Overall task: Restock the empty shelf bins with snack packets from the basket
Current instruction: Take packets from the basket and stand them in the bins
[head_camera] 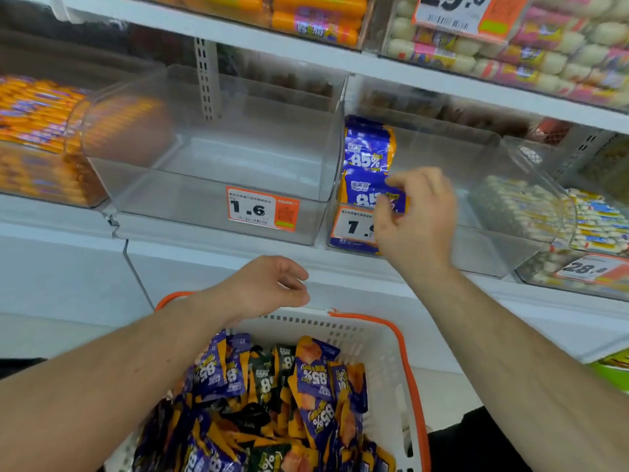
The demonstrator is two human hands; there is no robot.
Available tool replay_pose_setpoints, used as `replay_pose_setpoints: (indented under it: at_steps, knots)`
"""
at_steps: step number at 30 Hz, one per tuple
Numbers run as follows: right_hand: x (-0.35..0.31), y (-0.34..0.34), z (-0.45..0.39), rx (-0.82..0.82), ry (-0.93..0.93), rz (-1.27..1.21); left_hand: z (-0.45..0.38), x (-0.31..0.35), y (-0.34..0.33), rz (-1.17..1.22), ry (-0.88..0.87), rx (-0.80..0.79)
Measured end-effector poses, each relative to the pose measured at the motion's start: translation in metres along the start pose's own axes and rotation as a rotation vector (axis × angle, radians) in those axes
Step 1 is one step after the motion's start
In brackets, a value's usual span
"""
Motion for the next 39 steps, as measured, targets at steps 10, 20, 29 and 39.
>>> replay_pose_setpoints:
  at_steps: [10,20,29,39]
  knots:
    - [-0.012,-0.146,0.217,-1.471,0.024,0.089,-0.001,-0.016,-0.016,-0.565,-0.029,-0.230]
    - [0.003,-0.151,0.350,-1.566,-0.503,0.339,-0.001,-0.019,-0.022,-0.703,-0.041,-0.330]
    - [-0.019,-0.132,0.346,-1.440,-0.402,0.366,-0.001,-0.015,-0.026,-0.697,-0.052,-0.333]
    - [-0.040,-0.121,0.229,-1.433,-0.440,0.268,0.002,-0.010,-0.018,-0.690,-0.043,-0.290]
Point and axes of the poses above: each hand's wrist, its own z-axis away from the middle knuckle, its own y-axis out of the back of the hand, x = y × z, the point moved 7 cm from there along -z, towards the middle knuckle, and after that the axes turned 5 degrees about z, right-handed, at the moved point
